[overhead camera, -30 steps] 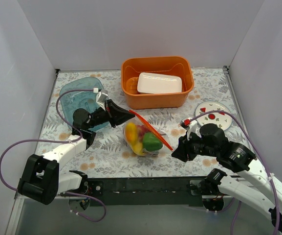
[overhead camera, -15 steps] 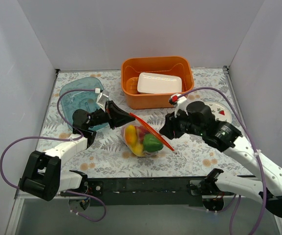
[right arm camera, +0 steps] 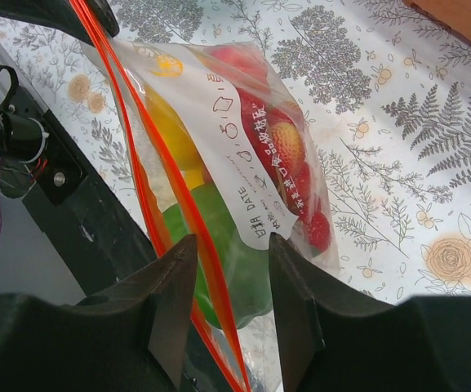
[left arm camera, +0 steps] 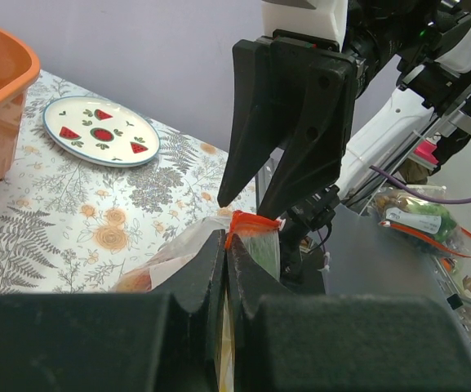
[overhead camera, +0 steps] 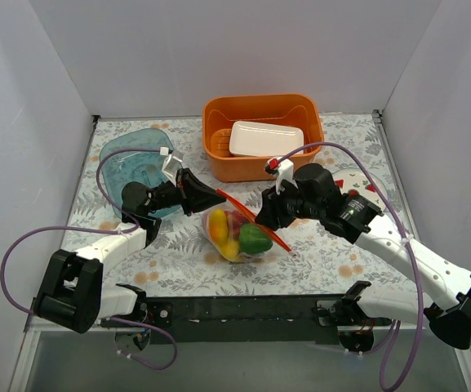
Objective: Open the zip-top bag and remove the fake food
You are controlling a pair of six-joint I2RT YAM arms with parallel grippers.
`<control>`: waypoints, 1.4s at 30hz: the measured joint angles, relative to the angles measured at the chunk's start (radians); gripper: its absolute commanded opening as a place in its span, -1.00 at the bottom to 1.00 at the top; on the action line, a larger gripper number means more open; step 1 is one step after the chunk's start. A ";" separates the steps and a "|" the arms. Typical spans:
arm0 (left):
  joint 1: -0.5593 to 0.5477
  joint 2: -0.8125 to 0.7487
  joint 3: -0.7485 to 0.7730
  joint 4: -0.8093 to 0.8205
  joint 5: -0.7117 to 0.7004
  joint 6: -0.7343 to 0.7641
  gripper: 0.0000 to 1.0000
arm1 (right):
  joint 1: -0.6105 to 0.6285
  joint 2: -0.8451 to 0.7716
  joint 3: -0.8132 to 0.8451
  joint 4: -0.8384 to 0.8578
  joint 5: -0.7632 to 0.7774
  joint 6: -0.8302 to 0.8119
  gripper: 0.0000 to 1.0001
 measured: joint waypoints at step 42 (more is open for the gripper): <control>-0.245 -0.247 0.536 -1.325 -0.491 0.235 -0.38 | 0.153 -0.105 0.097 -0.229 0.376 0.277 -0.97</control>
